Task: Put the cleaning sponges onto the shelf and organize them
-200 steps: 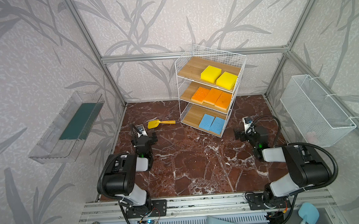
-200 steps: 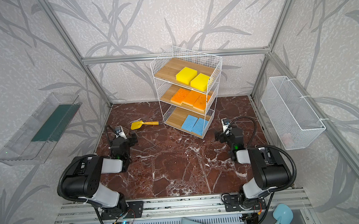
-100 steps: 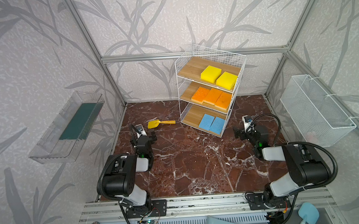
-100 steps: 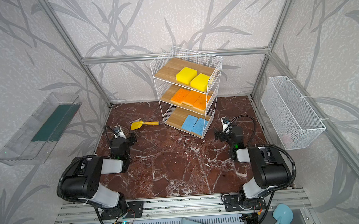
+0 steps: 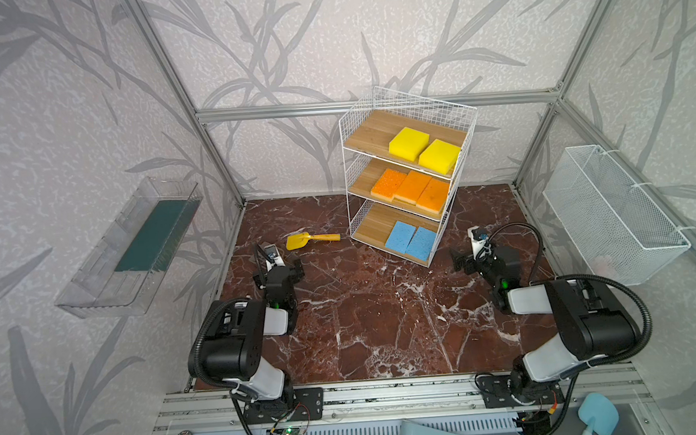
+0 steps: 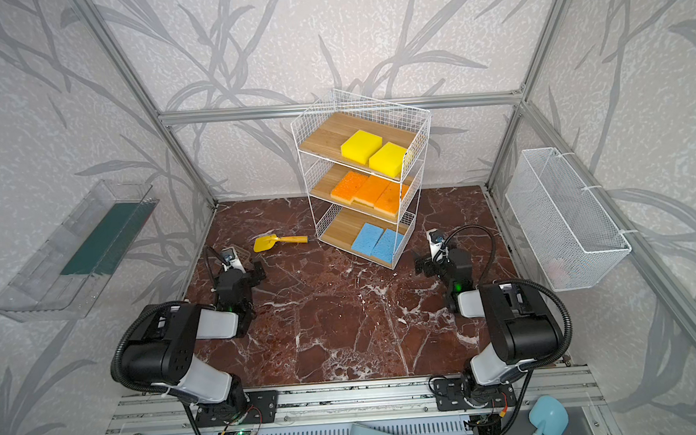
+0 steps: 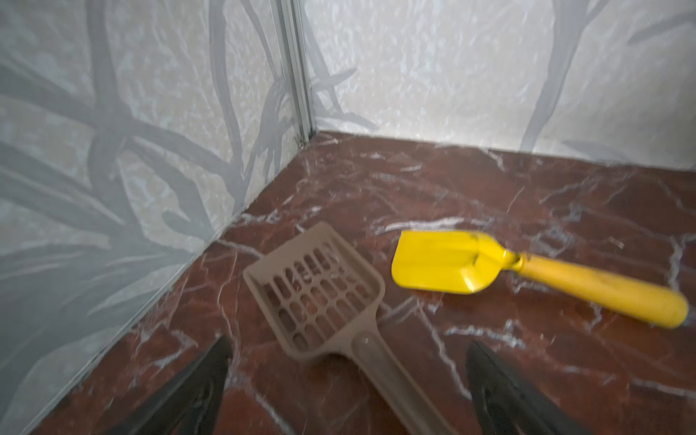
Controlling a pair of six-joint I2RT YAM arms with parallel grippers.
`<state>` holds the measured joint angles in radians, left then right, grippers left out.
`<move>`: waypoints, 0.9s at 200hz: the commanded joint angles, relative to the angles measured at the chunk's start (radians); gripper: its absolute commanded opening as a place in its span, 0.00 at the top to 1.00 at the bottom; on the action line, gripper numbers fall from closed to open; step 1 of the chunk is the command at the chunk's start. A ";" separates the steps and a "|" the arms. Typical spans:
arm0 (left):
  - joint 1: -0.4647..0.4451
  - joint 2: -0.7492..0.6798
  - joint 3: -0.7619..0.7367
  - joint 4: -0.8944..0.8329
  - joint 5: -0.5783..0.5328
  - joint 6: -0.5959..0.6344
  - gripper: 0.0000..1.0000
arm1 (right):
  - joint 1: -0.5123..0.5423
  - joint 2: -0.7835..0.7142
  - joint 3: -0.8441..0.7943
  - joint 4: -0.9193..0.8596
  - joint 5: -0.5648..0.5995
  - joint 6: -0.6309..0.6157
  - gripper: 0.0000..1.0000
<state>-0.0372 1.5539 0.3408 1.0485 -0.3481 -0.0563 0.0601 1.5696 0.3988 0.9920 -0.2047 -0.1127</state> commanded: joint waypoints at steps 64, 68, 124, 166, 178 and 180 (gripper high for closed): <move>-0.016 0.037 -0.153 0.280 0.031 0.043 0.01 | 0.003 0.011 -0.206 0.308 -0.048 -0.031 0.01; -0.017 0.042 -0.121 0.235 0.031 0.045 0.01 | 0.004 0.014 -0.171 0.256 -0.055 -0.031 0.01; -0.011 0.026 0.014 -0.034 -0.009 0.030 0.01 | -0.009 0.000 -0.040 -0.010 -0.029 0.000 0.01; -0.022 0.028 -0.011 0.025 -0.025 0.038 0.01 | -0.006 -0.030 -0.273 0.369 -0.051 -0.024 0.01; -0.022 0.034 -0.061 0.129 -0.016 0.042 0.01 | -0.007 0.016 -0.244 0.368 -0.046 -0.018 0.01; -0.023 0.034 -0.073 0.152 -0.013 0.042 0.01 | -0.007 0.022 -0.236 0.363 -0.047 -0.018 0.01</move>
<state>-0.0528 1.5764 0.3412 1.0401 -0.3504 -0.0349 0.0525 1.5356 0.1478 1.1664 -0.2451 -0.1257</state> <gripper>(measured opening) 0.992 0.991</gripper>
